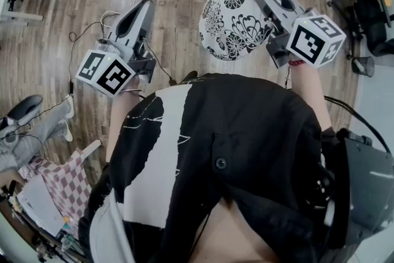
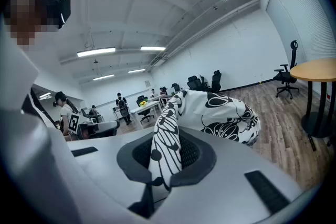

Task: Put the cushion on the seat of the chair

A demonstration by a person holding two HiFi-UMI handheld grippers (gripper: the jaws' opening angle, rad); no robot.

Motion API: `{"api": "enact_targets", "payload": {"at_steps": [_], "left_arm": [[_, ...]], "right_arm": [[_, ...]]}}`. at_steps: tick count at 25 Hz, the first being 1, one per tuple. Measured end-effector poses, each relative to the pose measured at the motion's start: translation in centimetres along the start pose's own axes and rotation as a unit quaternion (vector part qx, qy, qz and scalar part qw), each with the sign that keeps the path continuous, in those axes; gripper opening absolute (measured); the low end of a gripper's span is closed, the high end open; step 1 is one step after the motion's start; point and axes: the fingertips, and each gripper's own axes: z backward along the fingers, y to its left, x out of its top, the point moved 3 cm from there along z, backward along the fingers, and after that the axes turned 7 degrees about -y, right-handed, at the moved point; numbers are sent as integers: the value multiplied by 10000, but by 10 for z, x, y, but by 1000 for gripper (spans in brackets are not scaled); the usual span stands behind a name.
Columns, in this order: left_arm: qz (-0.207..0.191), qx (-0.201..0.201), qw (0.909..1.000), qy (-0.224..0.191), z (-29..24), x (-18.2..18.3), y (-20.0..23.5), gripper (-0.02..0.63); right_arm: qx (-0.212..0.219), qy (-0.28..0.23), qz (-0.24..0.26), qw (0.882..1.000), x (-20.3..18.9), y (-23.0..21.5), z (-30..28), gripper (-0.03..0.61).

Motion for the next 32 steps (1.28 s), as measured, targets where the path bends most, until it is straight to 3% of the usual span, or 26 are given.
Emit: {"api": "enact_targets", "payload": {"at_steps": [6, 22, 28, 32], "left_arm": [[-40, 24, 10000, -15, -2, 2, -4, 17], [-24, 343, 9994, 99, 21, -7, -3, 15], [-134, 432, 9990, 14, 59, 6, 15, 15], [-422, 164, 9989, -101, 54, 12, 2, 15]], "right_arm": [[185, 235, 1, 9996, -15, 1, -3, 24], [-41, 188, -203, 9996, -17, -11, -4, 25], [-24, 52, -197, 9998, -26, 16, -24, 25], [40, -135, -188, 9997, -24, 15, -22, 25]]}}
